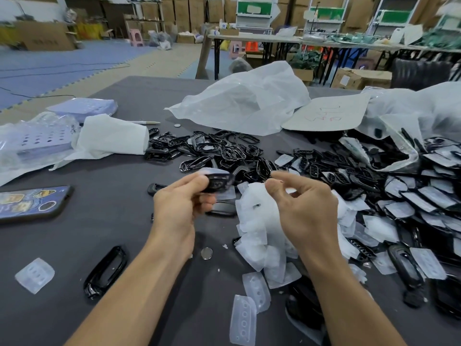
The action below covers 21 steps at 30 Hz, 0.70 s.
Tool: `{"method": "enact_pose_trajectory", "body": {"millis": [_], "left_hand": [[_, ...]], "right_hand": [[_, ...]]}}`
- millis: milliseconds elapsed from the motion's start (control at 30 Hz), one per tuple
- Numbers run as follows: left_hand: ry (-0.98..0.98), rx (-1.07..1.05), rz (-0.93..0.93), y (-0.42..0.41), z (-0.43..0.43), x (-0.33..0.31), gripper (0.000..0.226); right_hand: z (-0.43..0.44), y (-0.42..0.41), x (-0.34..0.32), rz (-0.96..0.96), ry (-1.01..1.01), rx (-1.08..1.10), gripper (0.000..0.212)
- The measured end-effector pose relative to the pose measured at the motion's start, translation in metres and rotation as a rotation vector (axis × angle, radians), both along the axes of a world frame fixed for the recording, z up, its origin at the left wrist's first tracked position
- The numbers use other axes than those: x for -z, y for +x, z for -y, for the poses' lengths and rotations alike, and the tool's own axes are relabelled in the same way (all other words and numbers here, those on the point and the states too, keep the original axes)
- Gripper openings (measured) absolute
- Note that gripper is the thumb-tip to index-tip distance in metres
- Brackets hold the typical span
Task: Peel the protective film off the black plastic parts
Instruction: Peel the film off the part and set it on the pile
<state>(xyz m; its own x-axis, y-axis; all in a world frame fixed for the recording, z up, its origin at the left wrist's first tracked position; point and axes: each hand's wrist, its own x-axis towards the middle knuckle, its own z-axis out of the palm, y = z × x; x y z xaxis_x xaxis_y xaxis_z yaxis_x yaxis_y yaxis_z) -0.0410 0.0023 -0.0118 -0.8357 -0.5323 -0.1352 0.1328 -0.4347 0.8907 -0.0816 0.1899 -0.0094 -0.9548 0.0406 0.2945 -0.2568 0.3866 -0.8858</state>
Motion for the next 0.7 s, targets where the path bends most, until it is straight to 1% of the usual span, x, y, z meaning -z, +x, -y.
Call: {"method": "enact_pose_trajectory", "body": {"millis": [33, 67, 100, 167, 200, 300, 367, 467, 500, 567, 633, 700], "left_hand": [[-0.049, 0.034, -0.009, 0.001, -0.002, 0.0, 0.02], [-0.095, 0.073, -0.02, 0.001, -0.005, 0.001, 0.023], [-0.143, 0.112, -0.031, 0.002, -0.007, 0.001, 0.026], [-0.251, 0.188, -0.064, 0.003, -0.007, 0.001, 0.029], [-0.312, 0.226, -0.086, 0.003, -0.007, 0.001, 0.03], [-0.463, 0.338, -0.15, 0.007, -0.008, 0.002, 0.026], [-0.511, 0.354, -0.146, 0.007, -0.01, 0.004, 0.026], [-0.514, 0.239, -0.04, 0.003, -0.013, 0.01, 0.026], [-0.494, 0.193, 0.002, 0.002, -0.014, 0.012, 0.022], [-0.445, 0.161, 0.05, 0.003, -0.017, 0.012, 0.017], [-0.42, 0.16, 0.051, 0.004, -0.019, 0.01, 0.02], [-0.405, 0.163, 0.043, 0.005, -0.02, 0.008, 0.022]], "right_hand": [[0.002, 0.003, -0.001, -0.038, 0.051, 0.024, 0.027], [0.005, 0.005, -0.003, -0.063, 0.044, 0.013, 0.031], [0.009, 0.007, -0.005, -0.065, -0.023, -0.034, 0.025], [0.018, 0.01, -0.008, 0.017, -0.208, -0.183, 0.009], [0.021, 0.011, -0.007, 0.049, -0.256, -0.234, 0.01], [0.025, 0.013, -0.007, 0.097, -0.248, -0.308, 0.011], [0.024, 0.012, -0.006, 0.093, -0.272, -0.243, 0.013], [0.017, 0.004, -0.005, 0.078, -0.416, -0.121, 0.024], [0.014, 0.002, -0.006, 0.092, -0.469, -0.128, 0.025], [0.014, 0.003, -0.008, 0.125, -0.531, -0.207, 0.023], [0.018, 0.007, -0.008, 0.153, -0.549, -0.28, 0.021], [0.022, 0.01, -0.006, 0.161, -0.528, -0.302, 0.021]]}}
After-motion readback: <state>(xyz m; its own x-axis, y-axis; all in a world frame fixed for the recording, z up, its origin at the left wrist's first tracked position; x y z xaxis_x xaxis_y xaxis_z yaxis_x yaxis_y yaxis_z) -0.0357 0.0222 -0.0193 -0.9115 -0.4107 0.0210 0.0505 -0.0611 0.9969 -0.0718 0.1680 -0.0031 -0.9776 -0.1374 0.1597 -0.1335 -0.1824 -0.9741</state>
